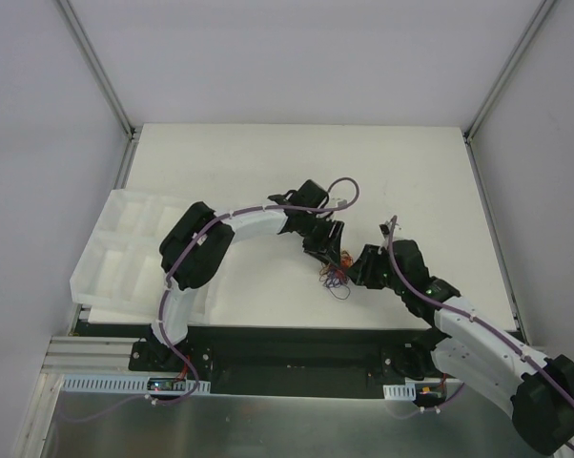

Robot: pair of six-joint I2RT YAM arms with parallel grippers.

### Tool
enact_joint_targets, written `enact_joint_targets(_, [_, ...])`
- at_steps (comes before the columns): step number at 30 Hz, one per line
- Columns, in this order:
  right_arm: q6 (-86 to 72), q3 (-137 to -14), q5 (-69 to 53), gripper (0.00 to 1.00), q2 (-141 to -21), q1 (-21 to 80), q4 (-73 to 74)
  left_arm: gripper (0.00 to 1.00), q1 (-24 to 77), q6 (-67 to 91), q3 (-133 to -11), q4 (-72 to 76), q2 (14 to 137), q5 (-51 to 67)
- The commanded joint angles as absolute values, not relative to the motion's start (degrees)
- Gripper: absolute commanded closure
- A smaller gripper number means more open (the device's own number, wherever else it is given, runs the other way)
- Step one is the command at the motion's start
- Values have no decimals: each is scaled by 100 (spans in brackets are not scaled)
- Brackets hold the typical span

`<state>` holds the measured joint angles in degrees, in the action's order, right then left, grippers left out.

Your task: Untangle the cables

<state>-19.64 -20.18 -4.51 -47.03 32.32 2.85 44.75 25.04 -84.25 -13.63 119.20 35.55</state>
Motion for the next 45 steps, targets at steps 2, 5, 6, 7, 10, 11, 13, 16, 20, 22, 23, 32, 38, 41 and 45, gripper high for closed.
enact_joint_targets(2, [-1855,-2057,-519,57,-4667,3190,158,49,4518,2470,-7972,-1169,11329,3743])
enact_joint_targets(5, [-1811,-2030,-527,57,-4684,3173,158,47,4518,2452,-7911,-1151,11347,3858])
enact_joint_targets(6, [-1828,-2030,-553,57,-4685,3164,176,49,4526,2478,-7884,-1134,11355,3858])
enact_joint_targets(7, [-1846,-2013,-589,57,-4693,3164,184,52,4518,2513,-7849,-1108,11355,3841])
enact_joint_targets(10, [-1907,-1969,-676,57,-4702,3164,97,58,4544,2593,-7744,-1055,11277,3815])
enact_joint_targets(11, [-1907,-1960,-685,57,-4711,3155,105,56,4570,2601,-7708,-1029,11224,3788])
enact_joint_targets(13, [-1872,-1951,-686,57,-4728,3155,97,49,4579,2567,-7603,-1028,11031,3639])
enact_joint_targets(16, [-1854,-1960,-694,57,-4799,3155,79,44,4579,2461,-7375,-1028,10732,3402])
enact_joint_targets(20, [-1907,-1916,-782,57,-4825,3164,26,46,4588,2259,-7199,-1028,10451,3305])
enact_joint_targets(22, [-1916,-1890,-782,57,-4808,3155,26,56,4588,2206,-7181,-1037,10450,3348])
enact_joint_targets(23, [-1907,-1881,-774,57,-4799,3155,26,60,4588,2197,-7181,-1037,10468,3357])
enact_joint_targets(32, [-1890,-1898,-773,57,-4781,3155,26,65,4763,2118,-7374,-1046,10670,3550])
enact_joint_targets(38, [-1881,-1890,-773,57,-4781,3155,26,67,4895,2083,-7453,-1063,10880,3481])
enact_joint_targets(41, [-1890,-1907,-791,57,-4799,3155,26,64,4913,2022,-7549,-1072,10995,3332])
enact_joint_targets(45, [-1898,-1907,-835,57,-4825,3164,-122,63,4957,1934,-7638,-1169,11074,3138])
